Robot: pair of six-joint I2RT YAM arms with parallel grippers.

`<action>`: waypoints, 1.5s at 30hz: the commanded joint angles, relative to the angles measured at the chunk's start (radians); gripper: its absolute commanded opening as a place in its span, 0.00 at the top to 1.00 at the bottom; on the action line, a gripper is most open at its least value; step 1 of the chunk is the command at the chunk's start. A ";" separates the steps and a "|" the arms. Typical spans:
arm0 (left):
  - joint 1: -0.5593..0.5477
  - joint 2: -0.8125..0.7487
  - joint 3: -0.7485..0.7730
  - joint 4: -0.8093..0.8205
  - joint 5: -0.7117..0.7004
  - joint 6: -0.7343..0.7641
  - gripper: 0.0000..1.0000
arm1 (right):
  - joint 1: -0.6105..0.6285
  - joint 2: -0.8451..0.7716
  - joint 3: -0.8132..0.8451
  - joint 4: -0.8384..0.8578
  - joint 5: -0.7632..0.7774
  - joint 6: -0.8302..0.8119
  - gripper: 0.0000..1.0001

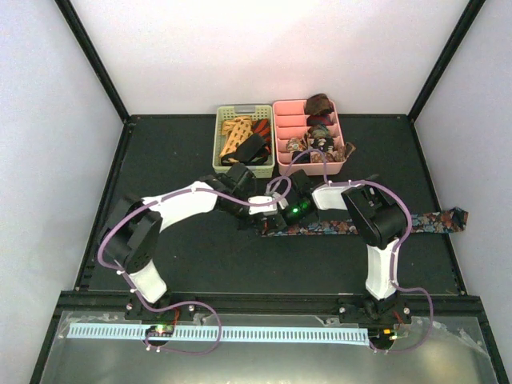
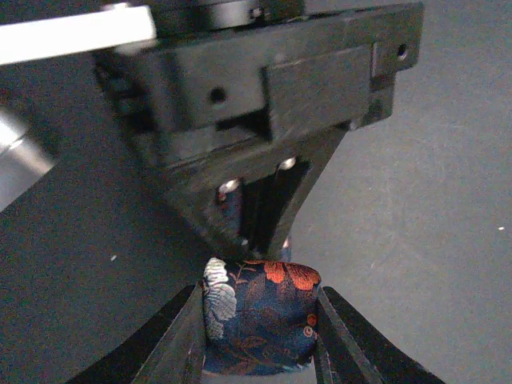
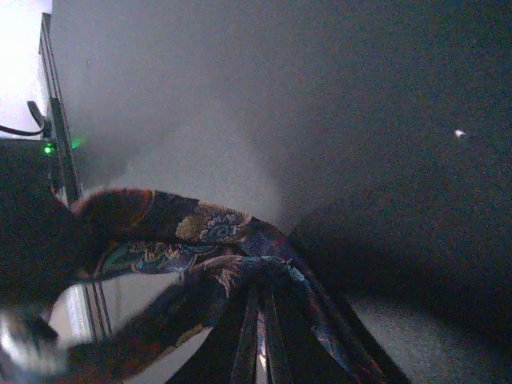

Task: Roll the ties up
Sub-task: Pass from the left arm to the right

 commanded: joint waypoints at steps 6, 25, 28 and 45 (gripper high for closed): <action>-0.040 0.068 0.047 -0.023 -0.012 -0.031 0.65 | -0.015 -0.046 0.007 -0.059 0.022 -0.026 0.87; -0.042 0.102 0.082 -0.019 -0.034 -0.057 0.65 | -0.069 -0.133 -0.042 -0.063 -0.165 0.022 0.60; -0.042 0.106 0.088 -0.020 -0.031 -0.061 0.65 | -0.069 -0.122 -0.053 -0.018 -0.207 0.065 0.59; -0.047 0.121 0.109 -0.035 -0.014 -0.066 0.65 | -0.070 -0.062 -0.115 0.194 -0.208 0.258 0.70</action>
